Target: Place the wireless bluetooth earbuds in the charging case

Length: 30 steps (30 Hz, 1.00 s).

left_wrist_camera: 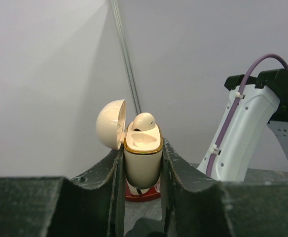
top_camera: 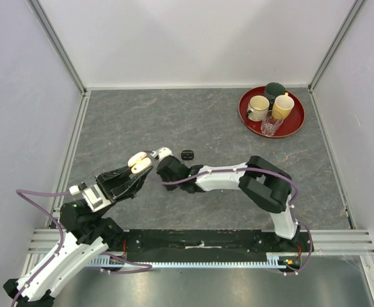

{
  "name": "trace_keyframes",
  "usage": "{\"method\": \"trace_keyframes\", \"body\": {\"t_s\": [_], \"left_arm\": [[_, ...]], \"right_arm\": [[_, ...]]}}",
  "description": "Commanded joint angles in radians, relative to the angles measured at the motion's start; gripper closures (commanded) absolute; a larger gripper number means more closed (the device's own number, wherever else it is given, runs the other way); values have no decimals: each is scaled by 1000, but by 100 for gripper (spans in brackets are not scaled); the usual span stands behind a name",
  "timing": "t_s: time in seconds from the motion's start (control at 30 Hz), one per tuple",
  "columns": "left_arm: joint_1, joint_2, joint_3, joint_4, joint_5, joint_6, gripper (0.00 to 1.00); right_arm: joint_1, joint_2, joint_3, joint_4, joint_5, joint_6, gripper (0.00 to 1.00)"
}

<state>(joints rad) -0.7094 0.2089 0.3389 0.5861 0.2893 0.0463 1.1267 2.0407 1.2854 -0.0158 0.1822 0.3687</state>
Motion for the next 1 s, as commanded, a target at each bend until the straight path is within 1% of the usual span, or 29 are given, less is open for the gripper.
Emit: {"method": "trace_keyframes", "body": {"t_s": [0.0,0.03,0.07,0.13,0.17,0.23,0.3,0.37,0.4,0.53,0.67,0.8,0.97], "left_arm": [[-2,-9,-3,41,-16,-19,98],[-2,-11,-5,43,-18,-19,98],[-4,-11,-9,47,-19,-20,98],[-4,-11,-15,53,-24,-19,98],[-4,-9,-20,58,-25,-20,98],[-4,-3,-23,66,-27,-19,98],[-4,3,-21,67,-24,-19,98],[-4,6,-21,72,-24,-19,98],[-4,7,-23,75,-22,-19,98],[-4,12,-23,78,-21,-25,98],[-4,11,-28,80,-24,-23,98],[-4,14,-32,86,-27,-28,98],[-4,12,-37,86,-30,-28,98]], "right_arm": [[-82,-121,-135,0,114,151,89],[-96,-166,-161,-7,129,179,87],[-122,-186,-211,-15,146,247,86],[-142,-246,-286,-24,198,300,89],[-142,-264,-310,-30,224,355,89],[-142,-309,-371,-45,291,407,86],[-145,-329,-406,-49,313,473,86],[-146,-338,-435,-50,313,501,81],[-146,-340,-440,-53,310,507,80],[-145,-338,-439,-61,306,484,68],[-145,-344,-422,-61,287,414,63],[-145,-324,-385,-94,254,323,59],[-146,-300,-325,-138,208,219,59]]}}
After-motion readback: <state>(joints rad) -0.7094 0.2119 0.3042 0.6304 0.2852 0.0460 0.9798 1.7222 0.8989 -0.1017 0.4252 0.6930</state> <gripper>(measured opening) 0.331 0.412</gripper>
